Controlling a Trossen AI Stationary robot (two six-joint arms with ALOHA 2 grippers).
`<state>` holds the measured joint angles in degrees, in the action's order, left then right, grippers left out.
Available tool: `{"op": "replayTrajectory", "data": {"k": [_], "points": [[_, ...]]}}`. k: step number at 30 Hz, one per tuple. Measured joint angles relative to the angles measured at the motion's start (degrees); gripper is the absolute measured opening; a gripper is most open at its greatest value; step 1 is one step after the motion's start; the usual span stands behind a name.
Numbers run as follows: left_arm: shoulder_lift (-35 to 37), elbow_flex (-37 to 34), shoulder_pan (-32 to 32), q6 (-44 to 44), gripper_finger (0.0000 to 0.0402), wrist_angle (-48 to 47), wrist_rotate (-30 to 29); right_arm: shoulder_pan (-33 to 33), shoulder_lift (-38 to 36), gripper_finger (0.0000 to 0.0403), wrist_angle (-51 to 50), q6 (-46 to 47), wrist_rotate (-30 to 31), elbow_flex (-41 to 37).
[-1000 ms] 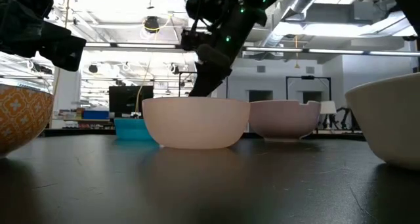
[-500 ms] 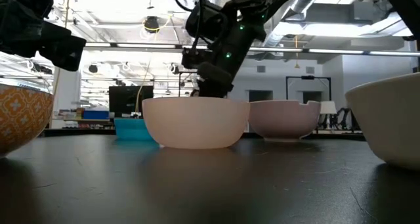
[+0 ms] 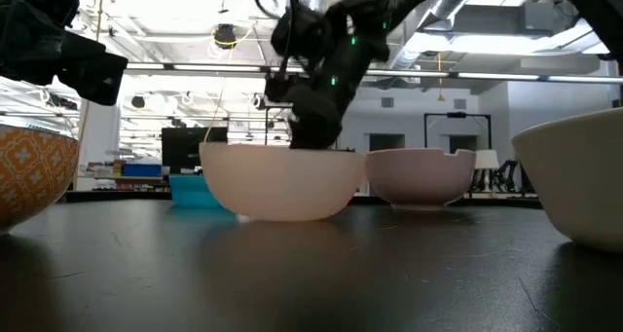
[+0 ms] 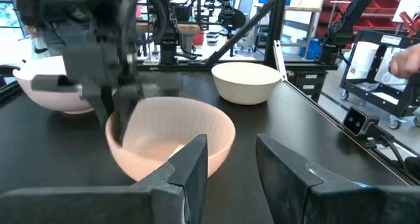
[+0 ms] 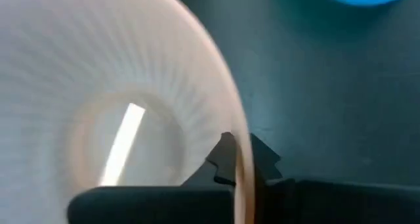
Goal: Nest bowls inside each other
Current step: Stack the orange bowl into the pink bowl
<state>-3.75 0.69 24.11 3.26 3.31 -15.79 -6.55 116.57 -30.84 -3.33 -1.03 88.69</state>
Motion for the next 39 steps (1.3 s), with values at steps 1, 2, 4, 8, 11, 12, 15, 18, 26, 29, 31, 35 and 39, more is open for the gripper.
{"op": "replayTrajectory", "data": {"k": [1, 2, 4, 8, 11, 12, 15, 18, 26, 29, 31, 35, 39], "points": [[0.0, 0.0, 0.0, 0.0, 0.0118, 0.0, 0.0, -0.1, -0.2, 0.0012, -1.5, 0.0, 0.4, 1.1], [0.0, 0.0, 0.0, 0.0, 0.0118, 0.0, 0.0, -0.2, -0.4, 0.0014, -3.6, -0.1, 0.6, 2.2], [0.0, 0.0, 0.0, 0.0, 0.0118, 0.0, 0.0, -0.6, -1.3, 0.0017, -8.5, -0.6, 0.9, 4.6], [0.0, 0.0, 0.0, 0.0, 0.0118, 0.0, 0.0, -2.2, -4.3, 0.0011, -15.6, -3.6, 1.1, 9.4], [0.0, 0.0, 0.0, 0.0, 0.0118, 0.0, 0.1, -4.3, -8.6, 0.0009, -17.1, -4.3, -0.6, 10.0], [0.0, 0.0, 0.0, 0.0, 0.0118, 0.0, 0.1, -5.1, -9.8, 0.0008, -17.5, -4.4, -1.7, 9.7], [0.0, 0.0, 0.0, 0.0, 0.0118, 0.0, 0.1, -8.5, -15.7, 0.0008, -18.8, -4.7, -3.9, 7.3], [0.0, 0.0, 0.0, 0.0, 0.0118, 0.0, 0.1, -13.1, -22.8, 0.0007, -18.2, -2.6, -5.0, 2.9], [0.0, 0.0, 0.0, 0.0, 0.0118, 0.0, 0.1, -27.1, -33.8, 0.0007, -15.2, 5.7, -5.0, -12.5], [0.0, 0.0, 0.0, 0.0, 0.0118, 0.0, 0.1, -31.6, -34.9, 0.0007, -12.7, 6.7, -5.0, -17.5], [0.0, 0.0, 0.0, 0.0, 0.0118, 0.0, 0.1, -34.1, -35.0, 0.0006, -11.2, 7.8, -5.0, -19.8], [0.0, 0.0, 0.0, 0.0, 0.0118, 0.0, 0.1, -37.6, -35.2, 0.0006, -9.3, 8.0, -5.0, -23.0], [0.0, 0.0, 0.0, 0.0, 0.0118, 0.0, 0.1, -39.3, -35.1, 0.0006, -9.2, 8.0, -4.9, -24.5]]}}
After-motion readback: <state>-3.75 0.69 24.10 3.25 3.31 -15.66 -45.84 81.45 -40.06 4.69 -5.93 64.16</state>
